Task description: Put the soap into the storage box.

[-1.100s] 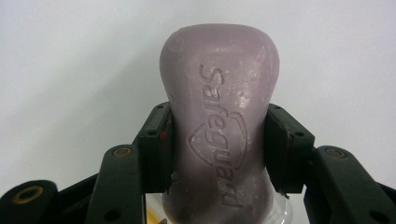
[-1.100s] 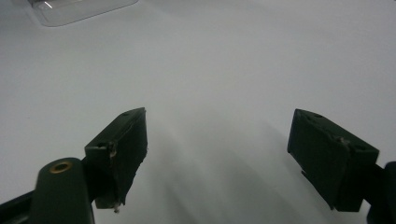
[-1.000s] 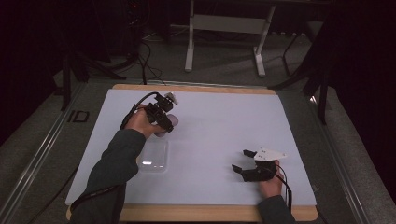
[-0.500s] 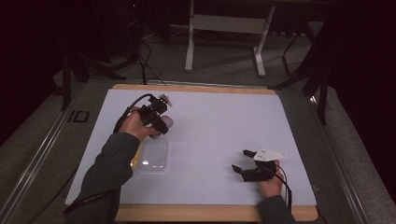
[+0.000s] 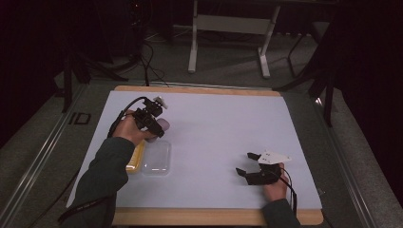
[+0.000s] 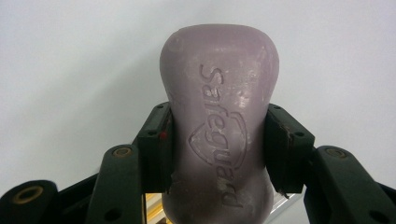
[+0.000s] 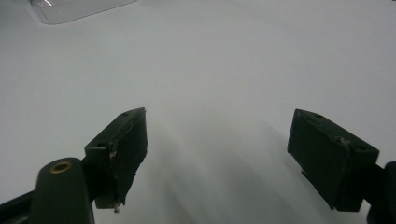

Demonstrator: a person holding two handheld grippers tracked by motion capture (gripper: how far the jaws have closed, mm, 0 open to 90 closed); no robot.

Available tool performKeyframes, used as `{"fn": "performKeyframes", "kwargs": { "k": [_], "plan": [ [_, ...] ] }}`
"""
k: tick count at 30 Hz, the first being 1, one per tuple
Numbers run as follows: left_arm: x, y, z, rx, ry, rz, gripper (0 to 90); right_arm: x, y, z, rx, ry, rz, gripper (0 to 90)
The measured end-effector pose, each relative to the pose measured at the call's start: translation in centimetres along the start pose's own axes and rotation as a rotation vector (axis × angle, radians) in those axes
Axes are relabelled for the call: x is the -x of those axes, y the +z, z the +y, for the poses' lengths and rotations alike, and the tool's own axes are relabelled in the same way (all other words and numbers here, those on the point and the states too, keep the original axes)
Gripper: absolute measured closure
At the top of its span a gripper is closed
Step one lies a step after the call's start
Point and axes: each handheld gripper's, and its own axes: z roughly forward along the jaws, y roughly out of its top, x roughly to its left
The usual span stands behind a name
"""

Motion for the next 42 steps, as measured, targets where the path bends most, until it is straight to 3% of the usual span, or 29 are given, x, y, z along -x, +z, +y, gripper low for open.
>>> {"fn": "performKeyframes", "kwargs": {
  "k": [14, 16, 29, 35, 42],
  "plan": [
    [-0.5, -0.4, -1.2, 0.0, -0.015, 0.001, 49.8, 0.0, 0.0, 0.0, 0.0, -0.001, -0.001, 19.5],
    [-0.6, -0.3, -1.7, 0.014, -0.033, -0.009, 49.7, 0.0, 0.0, 0.0, 0.001, -0.003, -0.002, 19.5],
    [-1.2, 0.2, -3.7, -0.004, -0.052, -0.005, 49.8, -0.1, 0.0, 0.0, 0.002, -0.005, -0.005, 19.6],
    [-2.1, 0.3, -5.1, -0.013, -0.09, 0.007, 49.7, -0.1, 0.0, 0.0, 0.001, -0.007, -0.007, 19.6],
    [-3.0, 1.6, -7.0, -0.037, -0.168, 0.008, 49.7, -0.1, 0.0, 0.0, 0.0, -0.009, -0.009, 19.6]
  ]
}}
